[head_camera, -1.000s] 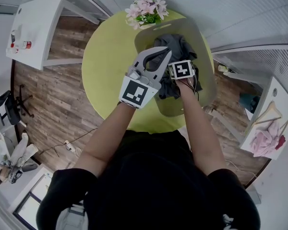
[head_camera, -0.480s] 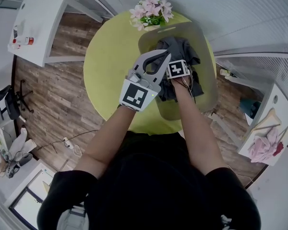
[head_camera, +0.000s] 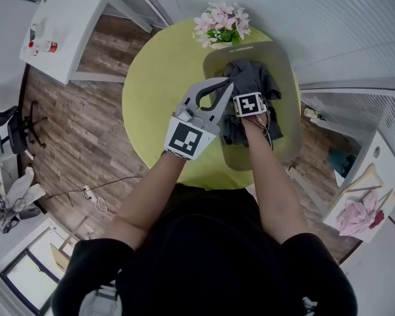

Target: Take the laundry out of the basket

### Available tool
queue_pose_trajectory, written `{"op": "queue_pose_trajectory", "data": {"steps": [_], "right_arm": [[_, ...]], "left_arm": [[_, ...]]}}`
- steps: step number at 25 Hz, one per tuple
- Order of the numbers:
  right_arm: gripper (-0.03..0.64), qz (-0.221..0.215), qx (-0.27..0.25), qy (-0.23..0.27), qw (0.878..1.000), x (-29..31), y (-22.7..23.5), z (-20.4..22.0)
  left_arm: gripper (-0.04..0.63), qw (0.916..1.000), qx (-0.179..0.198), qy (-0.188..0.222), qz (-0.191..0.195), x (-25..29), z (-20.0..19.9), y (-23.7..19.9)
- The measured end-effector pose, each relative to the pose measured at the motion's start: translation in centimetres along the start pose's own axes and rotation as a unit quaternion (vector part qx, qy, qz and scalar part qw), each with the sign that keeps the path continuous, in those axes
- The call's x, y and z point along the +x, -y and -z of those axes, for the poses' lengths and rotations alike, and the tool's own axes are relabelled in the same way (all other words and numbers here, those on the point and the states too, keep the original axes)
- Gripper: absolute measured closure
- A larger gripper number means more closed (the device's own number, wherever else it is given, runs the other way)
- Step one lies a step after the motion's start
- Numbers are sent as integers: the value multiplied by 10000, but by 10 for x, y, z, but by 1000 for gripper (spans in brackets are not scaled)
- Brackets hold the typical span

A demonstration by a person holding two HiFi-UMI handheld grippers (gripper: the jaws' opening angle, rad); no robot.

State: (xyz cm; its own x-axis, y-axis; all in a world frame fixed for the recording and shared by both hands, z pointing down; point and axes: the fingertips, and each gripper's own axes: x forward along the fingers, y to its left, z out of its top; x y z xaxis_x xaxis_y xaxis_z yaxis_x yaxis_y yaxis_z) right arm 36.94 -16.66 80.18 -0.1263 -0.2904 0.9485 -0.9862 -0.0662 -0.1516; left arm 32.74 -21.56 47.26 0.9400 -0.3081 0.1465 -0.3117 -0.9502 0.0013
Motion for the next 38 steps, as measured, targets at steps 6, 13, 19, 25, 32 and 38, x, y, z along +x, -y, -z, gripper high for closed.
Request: {"op": "queue_pose_trajectory", "data": {"steps": [6,13,19,25,32,38], "right_arm": [[250,-303,-382,17,9988,-25,-11,-4],[252,-317,-1009,57,9944,-64,-21,-9],[252,-260,-1390,238,9897,-106,-30,-18],[252,-247,-1671,456,9846,-153,-38,-32],[252,-218,-2057,540,9769,-198,-48,-38],[252,-344,-2409,719,9673,-239,-68,-45]], "left_arm": [[586,9998,160,-44,-55,-21,-6,1],[586,9993,260,-183,-217,-46,-12,2],[586,9991,261,-100,-328,-64,-19,9],[586,9986,294,-26,-437,-77,-29,19],[586,9978,376,65,-534,-90,-42,32],[586,9951,450,125,-866,-103,-53,38]]}}
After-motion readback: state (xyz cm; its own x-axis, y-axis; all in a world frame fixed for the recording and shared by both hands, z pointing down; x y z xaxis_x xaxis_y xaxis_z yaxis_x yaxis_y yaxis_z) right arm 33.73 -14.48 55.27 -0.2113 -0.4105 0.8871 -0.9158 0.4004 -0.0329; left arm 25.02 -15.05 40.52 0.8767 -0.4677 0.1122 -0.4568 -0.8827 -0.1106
